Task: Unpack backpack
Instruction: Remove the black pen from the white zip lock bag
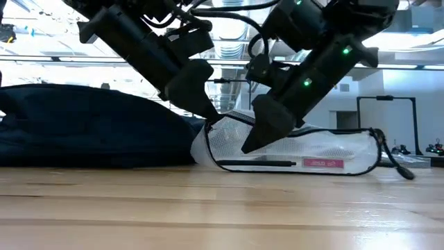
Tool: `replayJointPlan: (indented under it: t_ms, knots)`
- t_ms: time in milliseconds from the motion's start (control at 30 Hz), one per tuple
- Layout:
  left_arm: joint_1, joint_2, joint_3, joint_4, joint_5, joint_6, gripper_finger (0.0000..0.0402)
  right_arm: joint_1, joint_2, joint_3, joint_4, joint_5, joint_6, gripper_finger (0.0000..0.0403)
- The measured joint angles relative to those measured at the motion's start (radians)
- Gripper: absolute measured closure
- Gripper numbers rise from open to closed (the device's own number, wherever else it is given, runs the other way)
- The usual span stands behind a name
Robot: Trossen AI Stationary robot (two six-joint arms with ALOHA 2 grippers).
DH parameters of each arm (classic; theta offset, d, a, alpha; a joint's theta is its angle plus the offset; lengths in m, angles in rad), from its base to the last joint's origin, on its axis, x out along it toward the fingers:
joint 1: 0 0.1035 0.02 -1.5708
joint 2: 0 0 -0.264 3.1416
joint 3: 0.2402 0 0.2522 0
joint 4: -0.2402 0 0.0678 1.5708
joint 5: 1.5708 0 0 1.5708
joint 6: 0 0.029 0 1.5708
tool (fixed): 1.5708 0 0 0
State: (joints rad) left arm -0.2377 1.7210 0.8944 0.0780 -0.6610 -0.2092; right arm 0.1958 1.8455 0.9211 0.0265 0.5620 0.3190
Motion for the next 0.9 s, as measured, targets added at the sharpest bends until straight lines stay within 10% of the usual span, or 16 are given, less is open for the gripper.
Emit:
replayJointPlan:
  t_ms: [900]
  knots:
    - [-0.036,0.0,0.0,-0.053,0.0,-0.019,0.035,-0.187,0.067,-0.006,0.041,-0.268,-0.078,0.0261]
